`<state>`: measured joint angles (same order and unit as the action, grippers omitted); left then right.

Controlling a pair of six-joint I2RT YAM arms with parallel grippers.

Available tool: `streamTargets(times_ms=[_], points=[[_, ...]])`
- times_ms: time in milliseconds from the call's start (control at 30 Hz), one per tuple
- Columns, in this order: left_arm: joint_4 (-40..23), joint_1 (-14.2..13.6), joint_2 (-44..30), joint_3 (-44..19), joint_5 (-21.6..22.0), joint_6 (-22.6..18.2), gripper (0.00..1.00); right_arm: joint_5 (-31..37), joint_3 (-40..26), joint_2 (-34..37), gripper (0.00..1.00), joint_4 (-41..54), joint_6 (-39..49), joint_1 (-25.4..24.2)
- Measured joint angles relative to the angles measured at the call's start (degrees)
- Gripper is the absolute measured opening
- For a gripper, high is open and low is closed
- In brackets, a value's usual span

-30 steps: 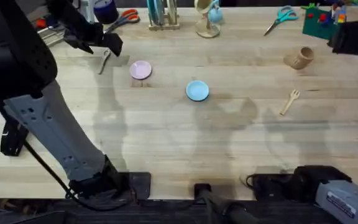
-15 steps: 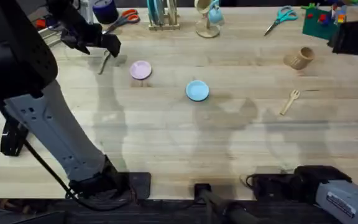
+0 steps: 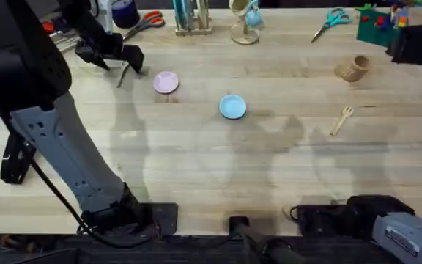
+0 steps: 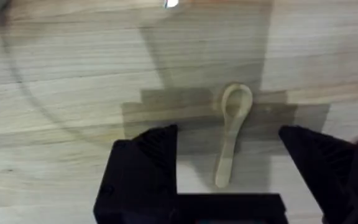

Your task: Pick up a utensil and set it on the pink plate, then put the other utensil in the container.

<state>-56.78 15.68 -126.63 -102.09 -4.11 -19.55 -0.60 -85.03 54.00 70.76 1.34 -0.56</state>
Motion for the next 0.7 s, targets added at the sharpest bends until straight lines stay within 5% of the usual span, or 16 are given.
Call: streamTargets(times_ms=[433, 567, 700], points=[[-1.1, -0.07, -0.2, -0.4, 0.53, 0.28, 0.978, 0.0, 0.0, 0.0, 0.996, 0.0, 0.0, 0.0], [-1.96, -0.17, -0.2, -0.43, 0.73, 0.32, 0.788, 0.0, 0.0, 0.0, 0.996, 0.0, 0.0, 0.0], [-2.94, -0.24, -0.2, -0.49, 0.82, 0.26, 0.275, 0.0, 0.0, 0.0, 0.996, 0.0, 0.0, 0.0]])
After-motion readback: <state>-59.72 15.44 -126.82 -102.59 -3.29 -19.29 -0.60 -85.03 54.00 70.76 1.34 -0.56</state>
